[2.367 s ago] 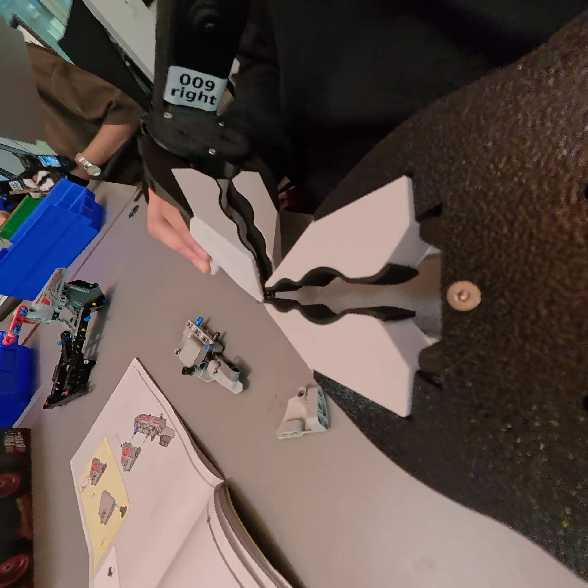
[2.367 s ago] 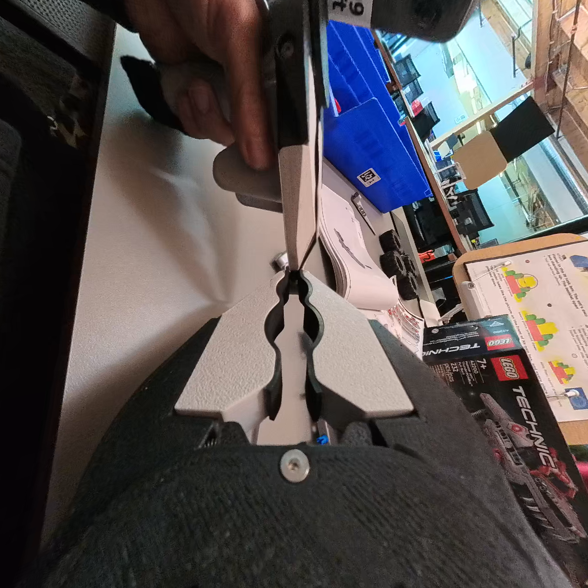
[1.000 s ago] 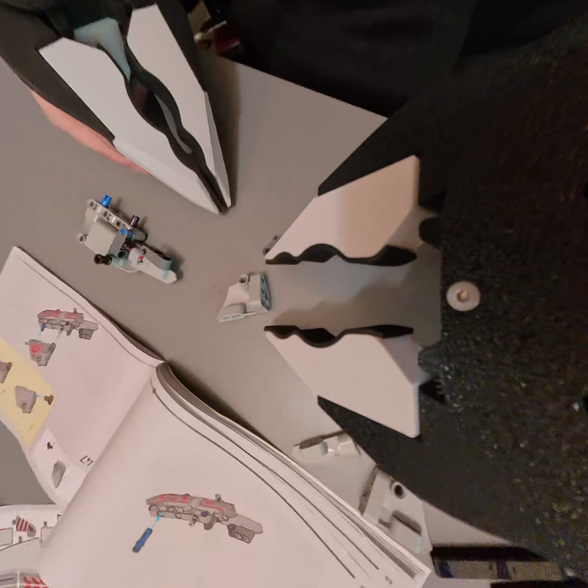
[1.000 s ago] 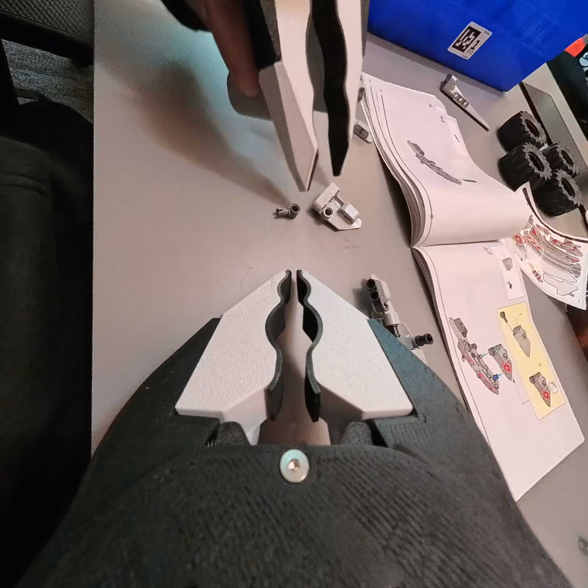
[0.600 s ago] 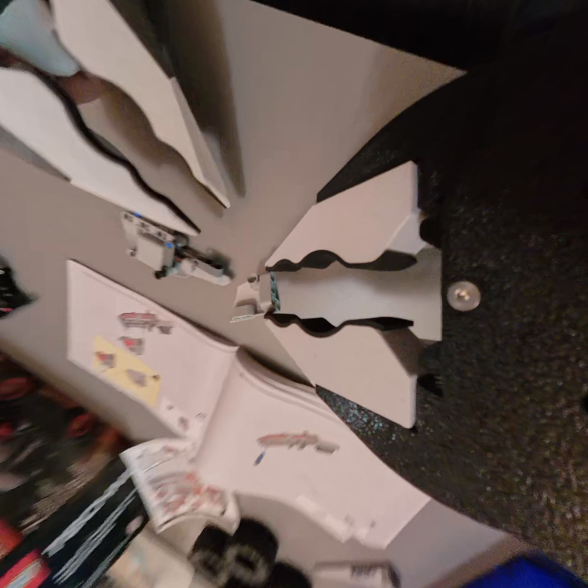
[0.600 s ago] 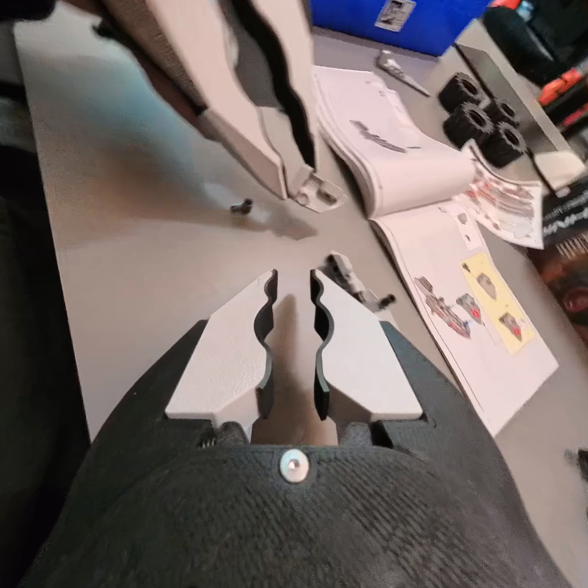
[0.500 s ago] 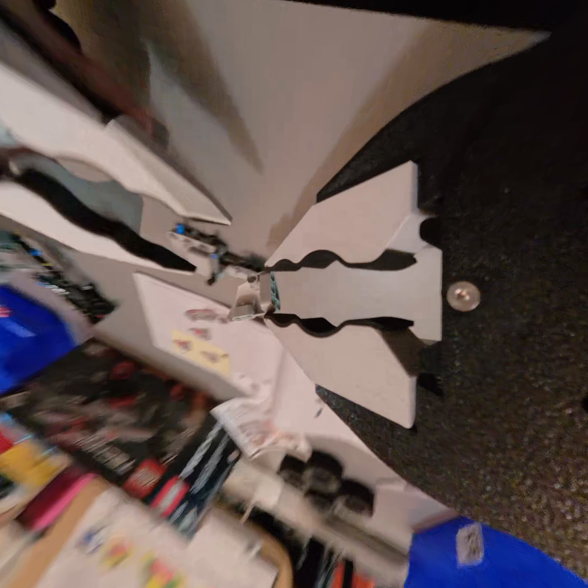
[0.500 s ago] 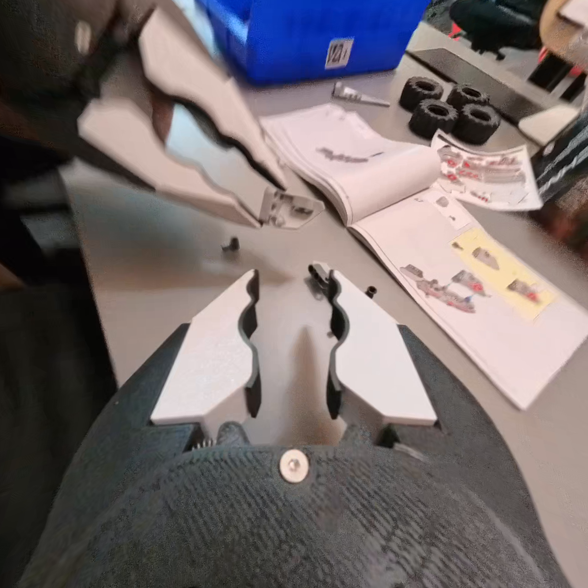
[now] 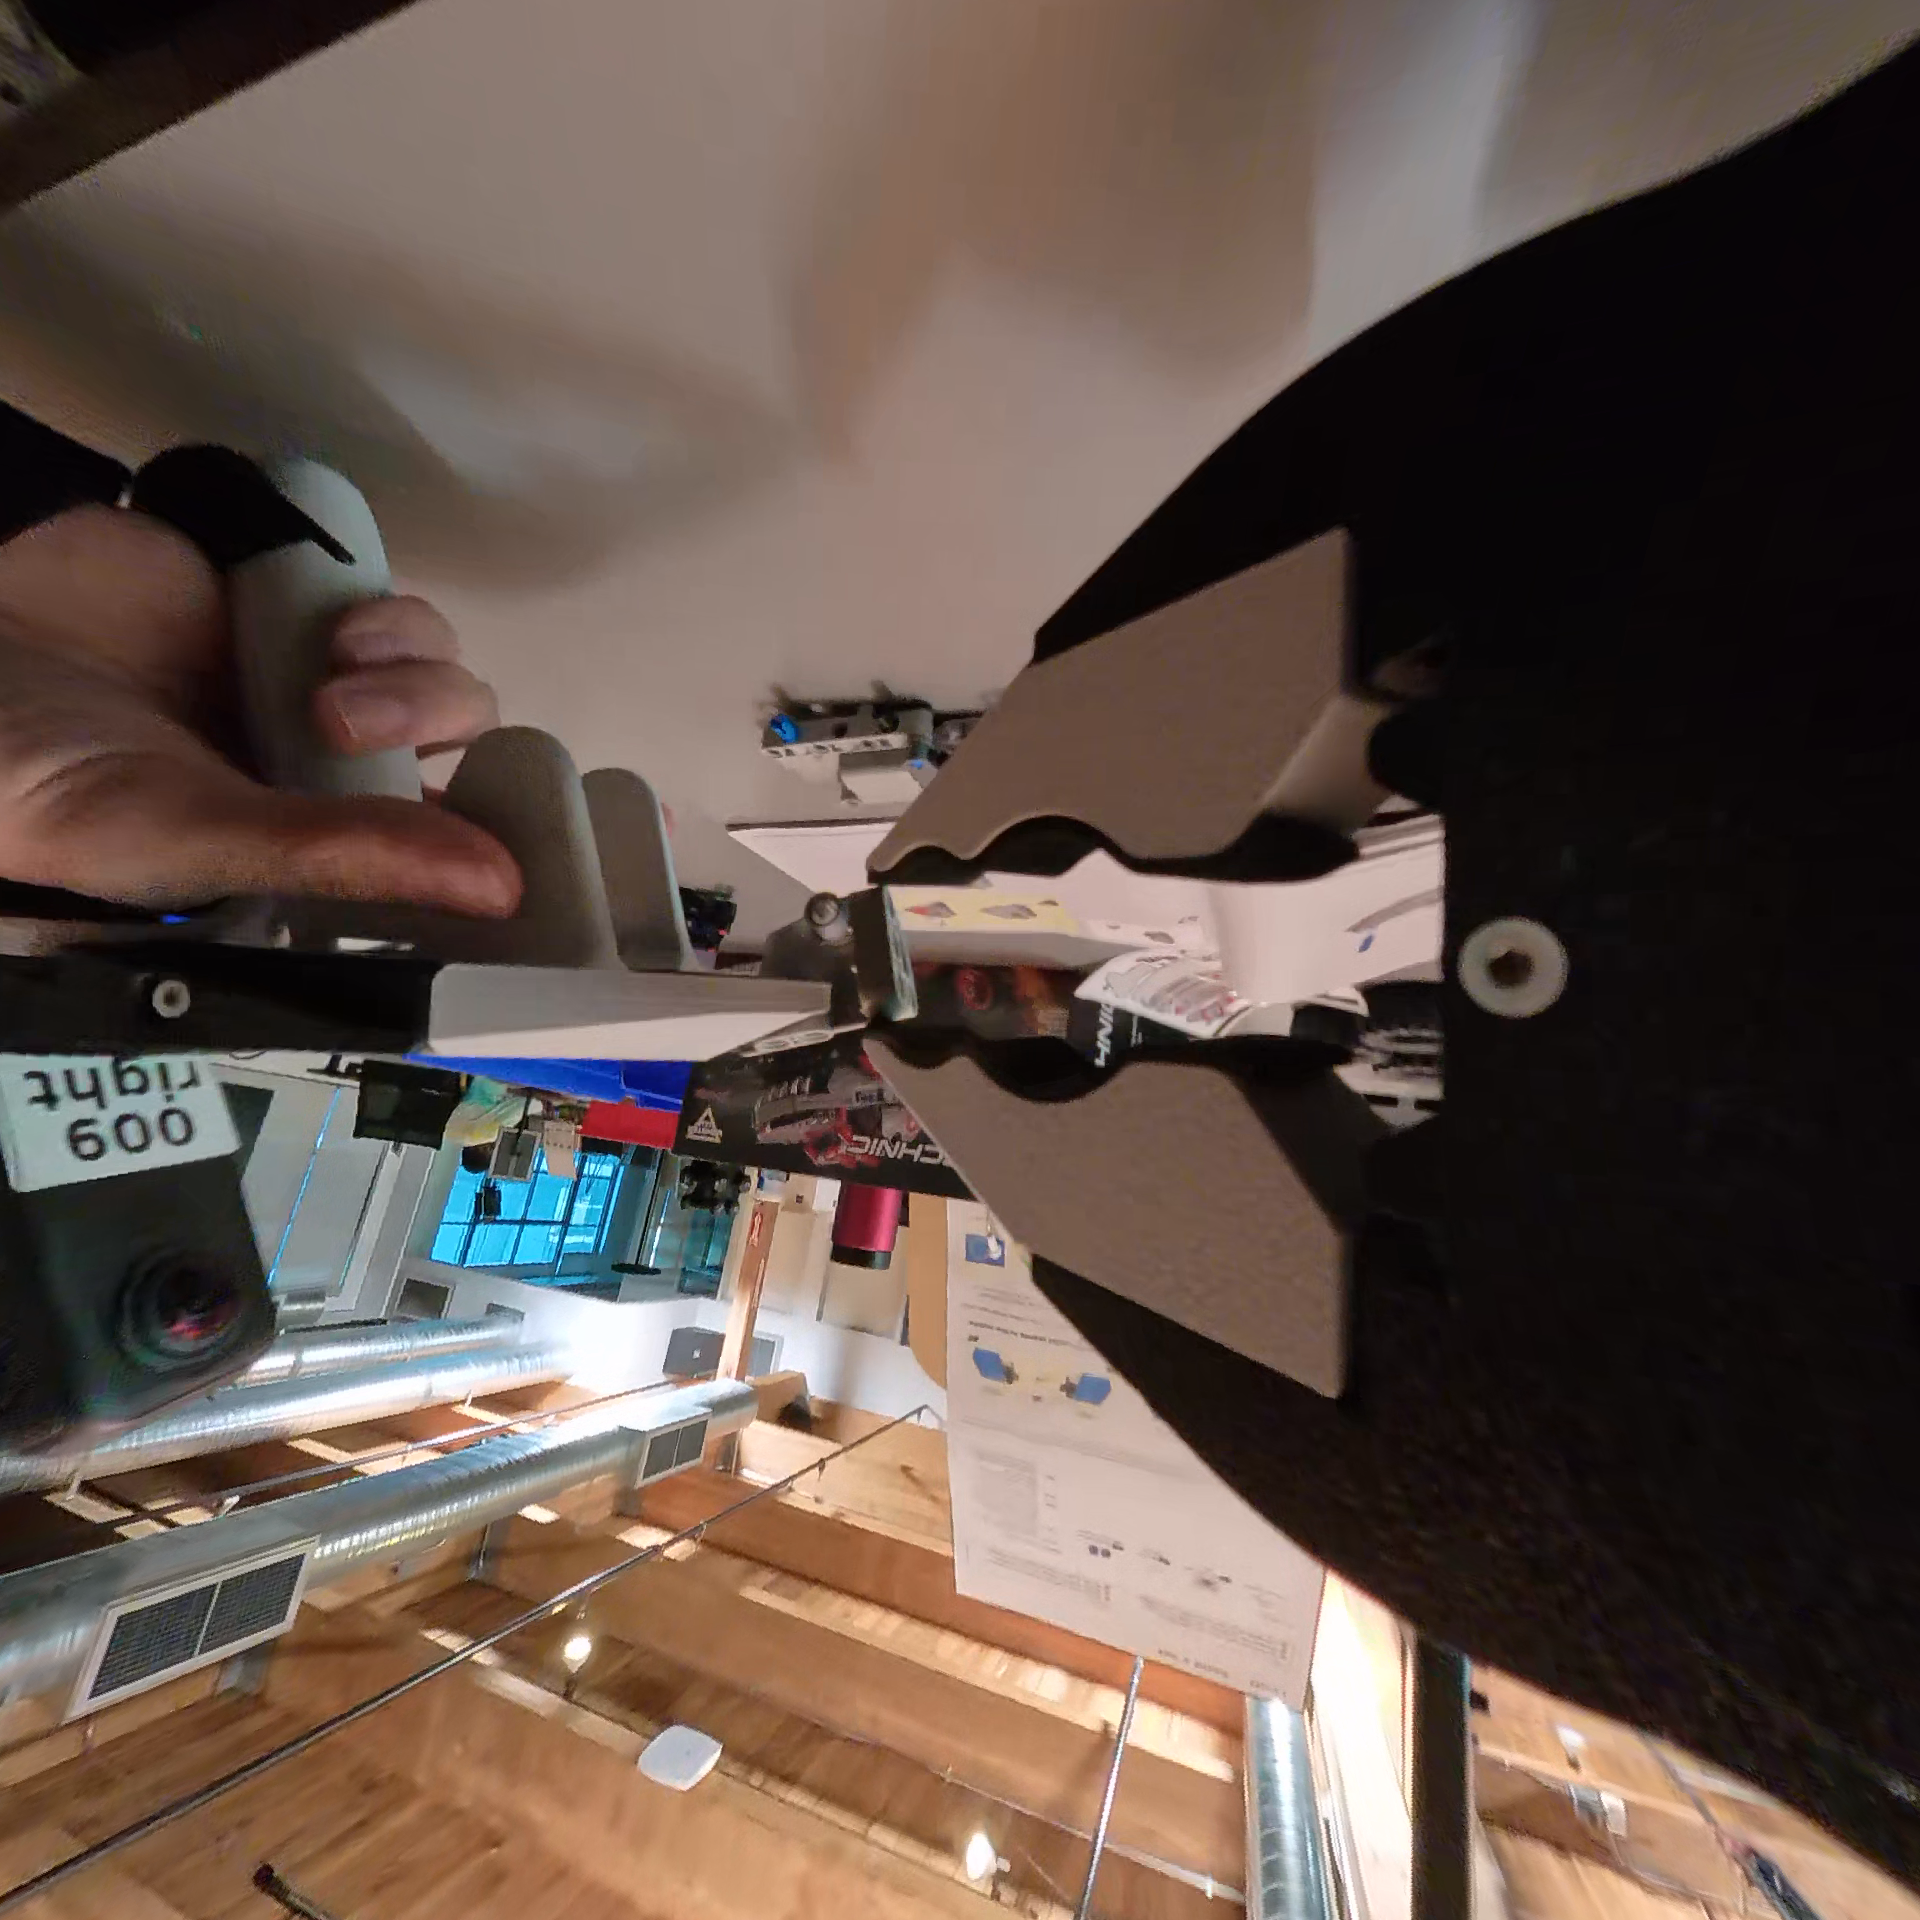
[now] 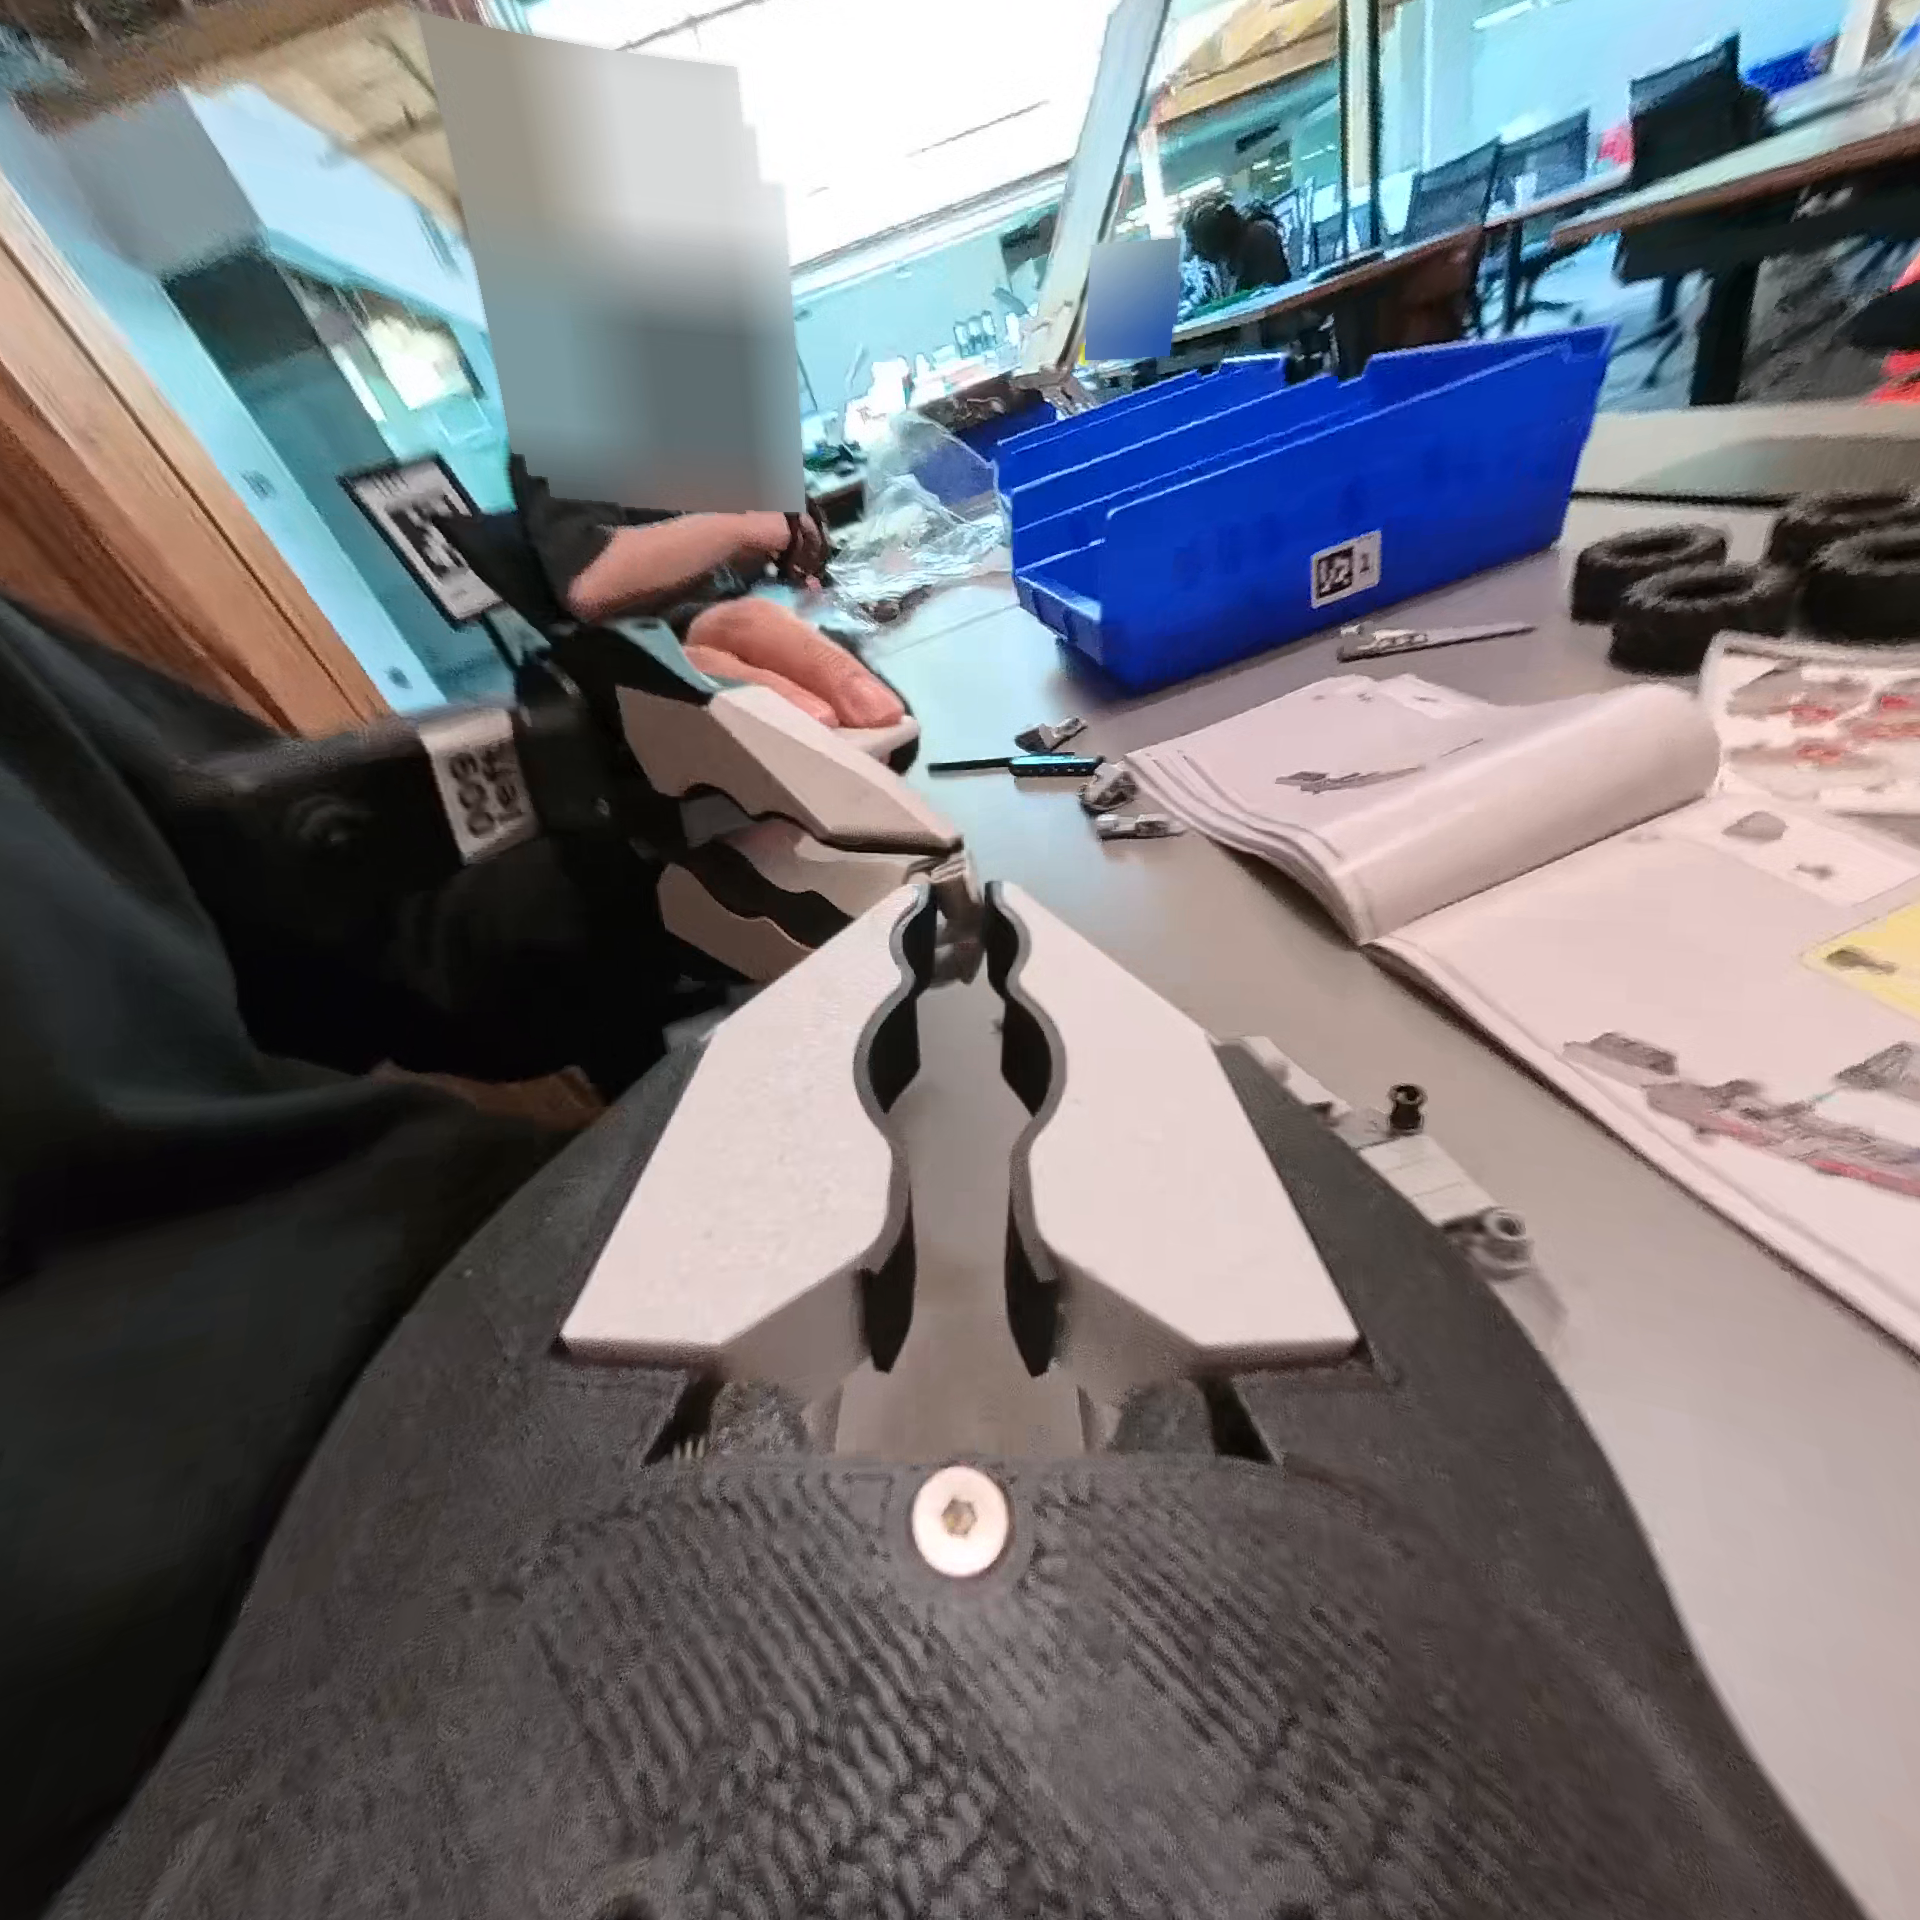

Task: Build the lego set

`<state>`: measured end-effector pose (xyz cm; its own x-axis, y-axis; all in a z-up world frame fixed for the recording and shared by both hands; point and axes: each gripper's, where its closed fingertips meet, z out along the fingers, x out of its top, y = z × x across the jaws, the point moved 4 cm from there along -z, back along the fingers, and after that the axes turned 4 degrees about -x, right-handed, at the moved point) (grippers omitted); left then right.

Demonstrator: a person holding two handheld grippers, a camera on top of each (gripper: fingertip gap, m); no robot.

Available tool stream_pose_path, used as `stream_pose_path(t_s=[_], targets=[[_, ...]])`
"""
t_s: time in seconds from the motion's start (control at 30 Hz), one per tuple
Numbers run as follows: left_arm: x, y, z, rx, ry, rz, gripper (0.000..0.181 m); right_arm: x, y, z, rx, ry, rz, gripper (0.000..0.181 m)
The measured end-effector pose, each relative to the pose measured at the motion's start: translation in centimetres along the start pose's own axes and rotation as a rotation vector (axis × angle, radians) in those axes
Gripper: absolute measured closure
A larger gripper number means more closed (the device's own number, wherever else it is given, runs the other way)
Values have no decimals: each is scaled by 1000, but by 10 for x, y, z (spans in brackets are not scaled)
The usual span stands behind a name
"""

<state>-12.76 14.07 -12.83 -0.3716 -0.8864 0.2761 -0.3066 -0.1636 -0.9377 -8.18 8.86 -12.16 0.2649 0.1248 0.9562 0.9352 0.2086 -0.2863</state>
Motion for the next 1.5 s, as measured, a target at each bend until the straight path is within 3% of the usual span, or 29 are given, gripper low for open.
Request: stream_pose_path(t_s=[0.07, 0.13, 0.23, 0.33, 0.4, 0.47, 0.6, 0.73, 0.9, 1.13, 1.37, 1.5], targets=[[1, -1, 1, -3, 34, -81, 158, 0, -2, -1, -38, -16, -137, 176], [2, -1, 0, -59, 117, -291, 146, 4, -6, -4, -98, 12, -354, 175], [-3, -9, -3, -228, 249, -835, 144, 15, -15, -10, -299, 81, -903, 176], [-6, -26, -12, -435, 448, -1373, 144, 22, -24, -10, -467, 36, -1278, 176], [-9, -35, -16, -559, 546, -1615, 143, 26, -25, -10, -590, 11, -1460, 176], [-11, -39, -18, -624, 600, -1734, 147, 28, -26, -9, -683, -6, -1590, 176], [-15, -41, -13, -581, 608, -1767, 152, 25, -37, -1, -734, 27, -1720, 176], [-18, -38, -12, -701, 620, -1846, 152, 15, -41, 10, -734, -35, -1890, 176], [-11, -30, -11, -851, 623, -1889, 152, 8, -48, 19, -708, -44, -1955, 177], [-13, -27, -10, -893, 681, -2007, 161, 5, -48, 20, -681, -54, -1956, 177], [-23, -26, -6, -727, 577, -1845, 166, 2, -34, 18, -619, -59, -1724, 170], [-42, -29, -1, -556, 500, -1708, 166, 2, -22, 16, -533, -45, -1351, 159]])
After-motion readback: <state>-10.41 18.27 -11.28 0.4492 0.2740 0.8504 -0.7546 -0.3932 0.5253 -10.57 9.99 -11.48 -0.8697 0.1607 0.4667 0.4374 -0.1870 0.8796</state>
